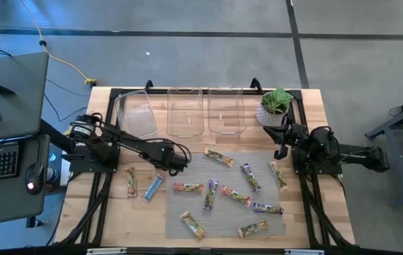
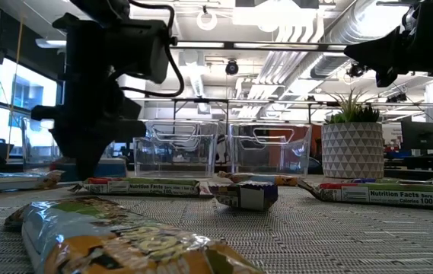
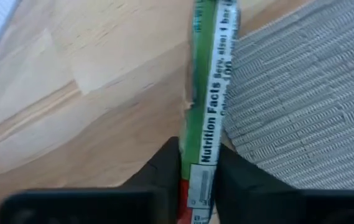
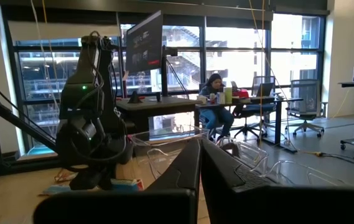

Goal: Pick and place Granola Bars by type
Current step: Put the red granola bar into the left transparent bin

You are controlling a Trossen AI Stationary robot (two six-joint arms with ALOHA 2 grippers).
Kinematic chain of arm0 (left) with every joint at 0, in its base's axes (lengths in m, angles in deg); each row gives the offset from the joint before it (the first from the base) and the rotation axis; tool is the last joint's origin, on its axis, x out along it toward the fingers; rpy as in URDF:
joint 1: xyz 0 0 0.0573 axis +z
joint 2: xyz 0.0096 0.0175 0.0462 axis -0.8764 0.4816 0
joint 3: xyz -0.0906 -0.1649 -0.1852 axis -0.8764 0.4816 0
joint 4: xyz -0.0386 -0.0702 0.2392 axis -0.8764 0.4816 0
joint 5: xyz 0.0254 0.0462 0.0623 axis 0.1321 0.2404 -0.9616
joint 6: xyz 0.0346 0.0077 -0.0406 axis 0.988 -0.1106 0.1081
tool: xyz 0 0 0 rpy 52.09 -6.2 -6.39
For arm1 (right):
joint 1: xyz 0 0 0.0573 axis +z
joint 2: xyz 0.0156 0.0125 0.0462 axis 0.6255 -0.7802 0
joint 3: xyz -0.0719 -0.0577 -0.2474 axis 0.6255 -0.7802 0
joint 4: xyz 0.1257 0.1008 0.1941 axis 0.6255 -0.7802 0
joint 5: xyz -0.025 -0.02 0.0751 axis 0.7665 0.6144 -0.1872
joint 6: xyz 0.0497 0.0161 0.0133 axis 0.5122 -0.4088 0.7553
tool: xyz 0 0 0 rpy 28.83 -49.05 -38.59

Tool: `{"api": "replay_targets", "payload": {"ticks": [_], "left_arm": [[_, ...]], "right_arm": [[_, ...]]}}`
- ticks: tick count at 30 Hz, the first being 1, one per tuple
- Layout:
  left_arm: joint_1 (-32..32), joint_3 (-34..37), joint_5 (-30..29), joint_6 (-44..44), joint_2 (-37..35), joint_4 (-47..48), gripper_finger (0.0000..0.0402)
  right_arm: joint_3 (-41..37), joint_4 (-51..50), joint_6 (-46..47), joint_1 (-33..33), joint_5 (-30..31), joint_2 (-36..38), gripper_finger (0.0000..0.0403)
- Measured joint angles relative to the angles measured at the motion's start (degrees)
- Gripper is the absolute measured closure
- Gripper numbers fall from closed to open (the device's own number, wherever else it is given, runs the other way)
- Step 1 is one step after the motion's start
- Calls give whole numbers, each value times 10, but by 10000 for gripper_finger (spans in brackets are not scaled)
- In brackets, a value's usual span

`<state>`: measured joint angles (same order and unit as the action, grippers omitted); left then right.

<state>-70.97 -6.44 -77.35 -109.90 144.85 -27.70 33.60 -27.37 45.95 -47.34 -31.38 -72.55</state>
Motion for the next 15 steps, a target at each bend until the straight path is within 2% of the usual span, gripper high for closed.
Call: {"api": "replay_targets", "payload": {"ticks": [1,4,7,10,15], "left_arm": [[0,0,3,6,0,-3,368],[-8,-6,12,17,1,-7,369],[-20,-44,30,22,2,14,366],[-28,-101,15,22,2,116,369],[-27,-217,-59,-8,2,354,371]], "right_arm": [[0,0,0,0,0,0,402],[0,0,0,0,0,0,402],[0,0,1,0,0,0,402],[0,1,8,0,0,0,402],[0,4,13,0,0,0,402]]}}
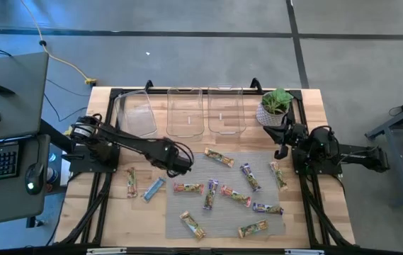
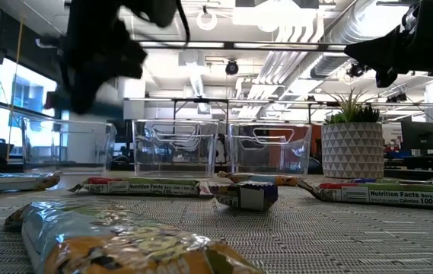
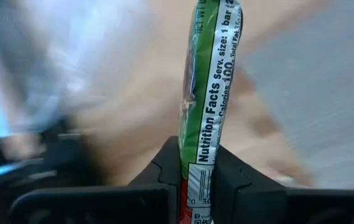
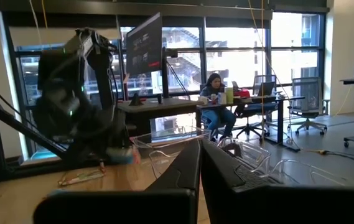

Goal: Pick and place Granola Bars by type
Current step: Put the red granola bar into the left transparent bin

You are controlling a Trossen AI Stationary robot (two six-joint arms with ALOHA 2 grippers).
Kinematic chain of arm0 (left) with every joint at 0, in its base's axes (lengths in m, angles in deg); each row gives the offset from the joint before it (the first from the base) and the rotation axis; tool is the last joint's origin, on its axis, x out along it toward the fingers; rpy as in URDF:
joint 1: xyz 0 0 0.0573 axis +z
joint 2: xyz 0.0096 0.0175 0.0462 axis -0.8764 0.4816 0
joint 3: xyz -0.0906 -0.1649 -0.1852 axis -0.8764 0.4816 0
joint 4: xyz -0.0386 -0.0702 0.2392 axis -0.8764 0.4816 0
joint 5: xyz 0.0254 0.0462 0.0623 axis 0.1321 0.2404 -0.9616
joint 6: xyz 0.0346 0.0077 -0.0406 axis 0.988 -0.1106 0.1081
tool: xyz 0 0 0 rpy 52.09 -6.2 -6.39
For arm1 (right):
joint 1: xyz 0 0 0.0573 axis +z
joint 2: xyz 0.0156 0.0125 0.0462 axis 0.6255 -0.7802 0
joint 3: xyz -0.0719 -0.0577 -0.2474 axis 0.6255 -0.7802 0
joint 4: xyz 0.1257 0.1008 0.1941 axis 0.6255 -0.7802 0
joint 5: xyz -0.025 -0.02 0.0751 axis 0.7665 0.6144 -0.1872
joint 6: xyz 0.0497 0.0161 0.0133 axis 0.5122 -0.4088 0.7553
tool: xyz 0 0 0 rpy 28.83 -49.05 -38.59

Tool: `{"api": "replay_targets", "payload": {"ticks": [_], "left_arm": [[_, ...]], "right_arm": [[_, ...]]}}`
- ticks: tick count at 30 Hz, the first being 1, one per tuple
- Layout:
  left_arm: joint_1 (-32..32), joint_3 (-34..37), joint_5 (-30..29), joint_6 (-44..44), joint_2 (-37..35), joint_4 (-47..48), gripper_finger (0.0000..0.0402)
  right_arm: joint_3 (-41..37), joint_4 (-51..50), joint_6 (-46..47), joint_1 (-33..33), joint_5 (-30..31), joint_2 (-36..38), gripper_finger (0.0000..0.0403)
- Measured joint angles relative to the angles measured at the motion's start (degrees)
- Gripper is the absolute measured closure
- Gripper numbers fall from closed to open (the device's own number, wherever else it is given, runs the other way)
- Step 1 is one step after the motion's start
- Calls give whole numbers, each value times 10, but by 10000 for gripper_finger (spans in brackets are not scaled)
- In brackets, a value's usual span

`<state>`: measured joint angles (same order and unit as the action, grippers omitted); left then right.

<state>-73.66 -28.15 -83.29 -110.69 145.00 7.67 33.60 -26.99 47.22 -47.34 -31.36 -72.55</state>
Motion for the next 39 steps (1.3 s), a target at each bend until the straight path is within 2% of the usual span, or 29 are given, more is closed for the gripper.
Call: {"api": "replay_targets", "payload": {"ticks": [2,5,7,12,18,25,28,34,39], "left_arm": [[3,-32,-37,-14,-4,41,371],[17,-35,-54,35,-47,3,371],[24,-37,-82,5,-66,32,371],[37,4,-121,-31,-133,39,371],[66,76,-126,-70,-218,35,371],[165,176,-153,-93,-286,26,370],[217,213,-156,-51,-294,-20,370],[332,259,-154,87,-294,-153,370],[444,286,-146,221,-294,-273,369]], "right_arm": [[0,1,0,0,0,0,402],[0,1,0,0,0,0,402],[0,1,0,0,0,1,402],[0,12,0,0,0,-9,402],[0,14,-3,0,0,-19,402],[0,41,-81,0,24,-23,402],[0,76,-109,0,47,-26,402],[0,103,-125,0,87,-27,402],[0,98,-116,0,60,-27,402]]}}
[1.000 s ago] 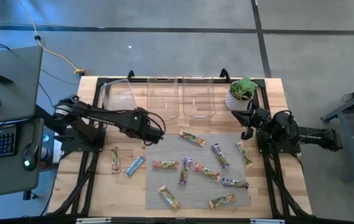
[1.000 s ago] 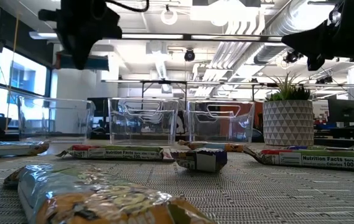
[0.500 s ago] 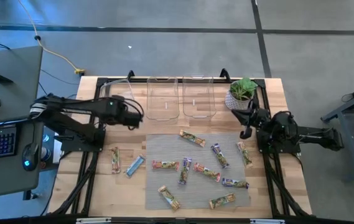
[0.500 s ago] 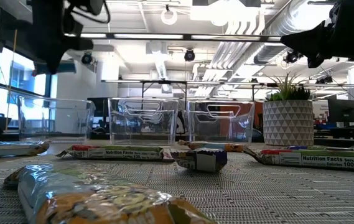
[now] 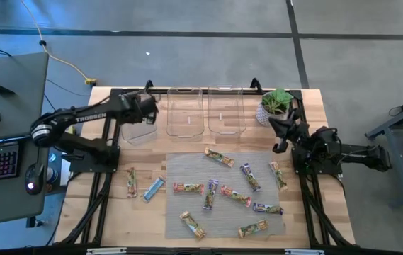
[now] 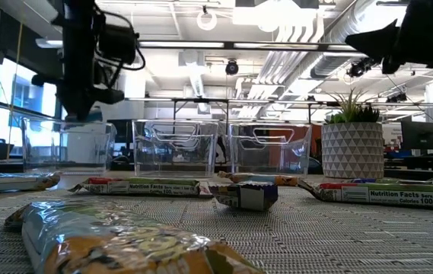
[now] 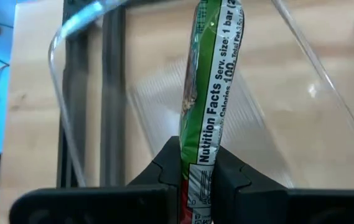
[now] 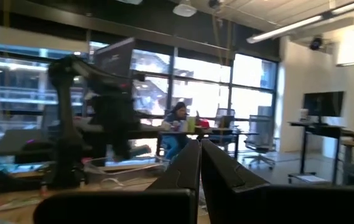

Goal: Pick and place Granola Bars by type
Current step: Put the red granola bar into the left transparent bin

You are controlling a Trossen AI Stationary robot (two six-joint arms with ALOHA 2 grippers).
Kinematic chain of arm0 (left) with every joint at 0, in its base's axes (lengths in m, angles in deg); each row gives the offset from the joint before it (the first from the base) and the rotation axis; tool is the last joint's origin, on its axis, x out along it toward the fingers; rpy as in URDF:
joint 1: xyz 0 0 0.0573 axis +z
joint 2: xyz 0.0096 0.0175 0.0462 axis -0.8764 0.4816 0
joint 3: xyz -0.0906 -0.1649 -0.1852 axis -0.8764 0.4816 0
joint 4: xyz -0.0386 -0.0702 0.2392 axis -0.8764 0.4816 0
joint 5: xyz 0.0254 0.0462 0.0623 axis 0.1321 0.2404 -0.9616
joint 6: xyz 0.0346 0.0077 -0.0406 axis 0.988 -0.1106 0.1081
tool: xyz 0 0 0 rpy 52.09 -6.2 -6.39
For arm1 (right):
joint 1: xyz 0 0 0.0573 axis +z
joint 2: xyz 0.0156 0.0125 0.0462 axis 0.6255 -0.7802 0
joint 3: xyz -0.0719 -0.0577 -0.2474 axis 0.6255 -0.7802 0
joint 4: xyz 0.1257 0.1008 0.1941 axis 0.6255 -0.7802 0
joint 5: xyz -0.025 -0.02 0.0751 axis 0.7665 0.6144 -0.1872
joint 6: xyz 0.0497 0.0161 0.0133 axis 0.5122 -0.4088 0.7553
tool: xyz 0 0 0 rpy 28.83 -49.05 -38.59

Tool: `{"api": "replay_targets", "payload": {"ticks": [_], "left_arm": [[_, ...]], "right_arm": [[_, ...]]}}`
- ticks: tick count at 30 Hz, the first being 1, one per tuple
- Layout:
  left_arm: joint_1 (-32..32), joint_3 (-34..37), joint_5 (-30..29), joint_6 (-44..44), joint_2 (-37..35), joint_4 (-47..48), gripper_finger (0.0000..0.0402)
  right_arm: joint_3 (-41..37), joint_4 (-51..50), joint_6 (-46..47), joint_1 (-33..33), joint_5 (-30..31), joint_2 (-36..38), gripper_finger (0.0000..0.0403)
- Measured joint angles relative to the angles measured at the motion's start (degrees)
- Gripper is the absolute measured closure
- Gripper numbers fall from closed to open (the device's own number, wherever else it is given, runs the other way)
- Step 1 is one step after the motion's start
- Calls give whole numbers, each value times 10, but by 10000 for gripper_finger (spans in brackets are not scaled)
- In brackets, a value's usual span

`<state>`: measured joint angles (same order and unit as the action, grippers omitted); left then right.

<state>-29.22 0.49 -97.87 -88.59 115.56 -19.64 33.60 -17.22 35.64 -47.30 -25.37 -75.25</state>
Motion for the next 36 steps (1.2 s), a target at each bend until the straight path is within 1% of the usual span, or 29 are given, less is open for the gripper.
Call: {"api": "replay_targets", "payload": {"ticks": [3,6,9,12,15,19,23,27,31,34,36], "left_arm": [[57,22,22,67,0,-60,369],[106,48,46,130,0,-114,369],[144,78,58,176,2,-157,369],[169,99,82,214,2,-171,368],[172,109,80,239,2,-170,357],[171,112,79,263,2,-160,328],[171,112,78,266,2,-158,303],[171,112,80,258,1,-163,293],[171,94,124,255,-1,-146,292],[170,50,161,261,-9,-105,291],[170,13,191,274,-16,-68,291]], "right_arm": [[0,-1,25,0,-26,0,402],[0,-7,45,0,-39,0,402],[0,-14,55,0,-41,0,402],[0,-14,55,0,-41,0,402],[0,-14,55,0,-41,0,402],[0,-13,55,0,-41,0,402],[0,-12,55,0,-40,0,402],[0,-14,55,0,-34,0,402],[0,-16,52,0,-36,0,402],[0,-14,54,0,-44,0,402],[0,-6,57,0,-62,0,402]]}}
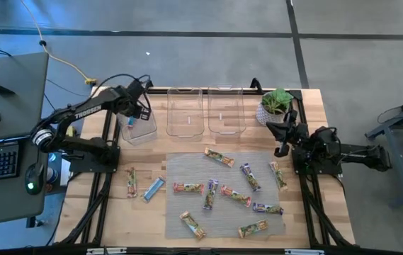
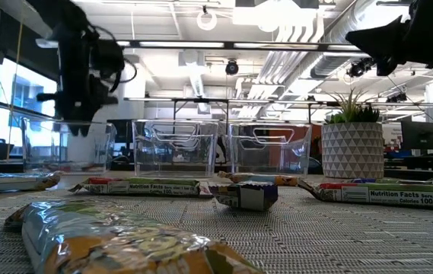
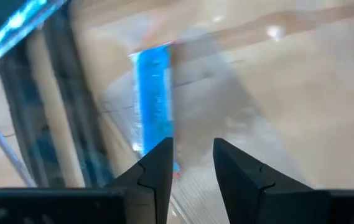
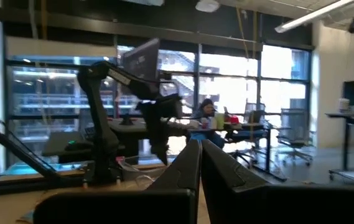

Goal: Pick and place Granola Bars by type
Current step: Put the red granola bar into the left transparent bin

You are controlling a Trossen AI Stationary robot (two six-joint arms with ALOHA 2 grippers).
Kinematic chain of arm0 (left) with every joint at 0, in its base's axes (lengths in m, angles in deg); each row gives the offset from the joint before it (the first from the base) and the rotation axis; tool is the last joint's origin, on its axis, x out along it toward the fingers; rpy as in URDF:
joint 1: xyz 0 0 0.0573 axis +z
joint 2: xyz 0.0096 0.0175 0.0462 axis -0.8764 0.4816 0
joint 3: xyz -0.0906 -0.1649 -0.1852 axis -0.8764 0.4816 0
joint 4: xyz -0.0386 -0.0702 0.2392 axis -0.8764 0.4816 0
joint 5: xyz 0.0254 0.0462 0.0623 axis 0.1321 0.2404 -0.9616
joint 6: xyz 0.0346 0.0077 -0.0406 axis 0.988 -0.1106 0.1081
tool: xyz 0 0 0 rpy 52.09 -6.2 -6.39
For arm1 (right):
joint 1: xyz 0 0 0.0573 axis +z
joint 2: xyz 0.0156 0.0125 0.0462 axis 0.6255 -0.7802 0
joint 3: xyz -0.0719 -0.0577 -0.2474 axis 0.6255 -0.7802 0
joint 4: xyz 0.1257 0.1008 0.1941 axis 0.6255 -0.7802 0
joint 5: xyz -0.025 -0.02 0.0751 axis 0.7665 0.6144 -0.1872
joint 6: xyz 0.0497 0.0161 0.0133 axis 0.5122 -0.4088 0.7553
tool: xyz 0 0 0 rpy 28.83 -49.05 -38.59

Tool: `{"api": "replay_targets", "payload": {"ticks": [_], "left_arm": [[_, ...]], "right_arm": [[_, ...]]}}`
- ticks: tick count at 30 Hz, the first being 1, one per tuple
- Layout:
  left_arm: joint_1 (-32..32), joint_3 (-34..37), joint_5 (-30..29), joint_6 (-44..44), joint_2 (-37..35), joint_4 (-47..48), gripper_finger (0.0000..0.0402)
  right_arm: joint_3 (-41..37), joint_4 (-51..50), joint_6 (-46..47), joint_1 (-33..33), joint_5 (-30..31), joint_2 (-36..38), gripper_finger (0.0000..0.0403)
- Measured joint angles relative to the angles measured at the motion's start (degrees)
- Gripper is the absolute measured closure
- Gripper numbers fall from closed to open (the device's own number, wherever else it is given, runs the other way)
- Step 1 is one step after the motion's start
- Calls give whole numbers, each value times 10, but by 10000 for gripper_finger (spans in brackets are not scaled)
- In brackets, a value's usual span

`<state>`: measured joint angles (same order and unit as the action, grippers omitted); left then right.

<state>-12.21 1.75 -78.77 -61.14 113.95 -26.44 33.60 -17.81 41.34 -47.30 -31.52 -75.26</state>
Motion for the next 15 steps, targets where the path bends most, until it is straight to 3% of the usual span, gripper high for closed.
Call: {"api": "replay_targets", "payload": {"ticks": [4,8,12,15], "left_arm": [[0,-86,51,22,-27,81,291],[-29,-158,111,-8,-66,186,291],[-115,-170,137,-81,-125,239,291],[-216,-148,148,-193,-170,256,291]], "right_arm": [[0,32,15,0,-43,-4,402],[0,44,17,0,-44,-10,402],[0,42,15,0,-41,-24,402],[0,42,14,0,-40,-42,402]]}}
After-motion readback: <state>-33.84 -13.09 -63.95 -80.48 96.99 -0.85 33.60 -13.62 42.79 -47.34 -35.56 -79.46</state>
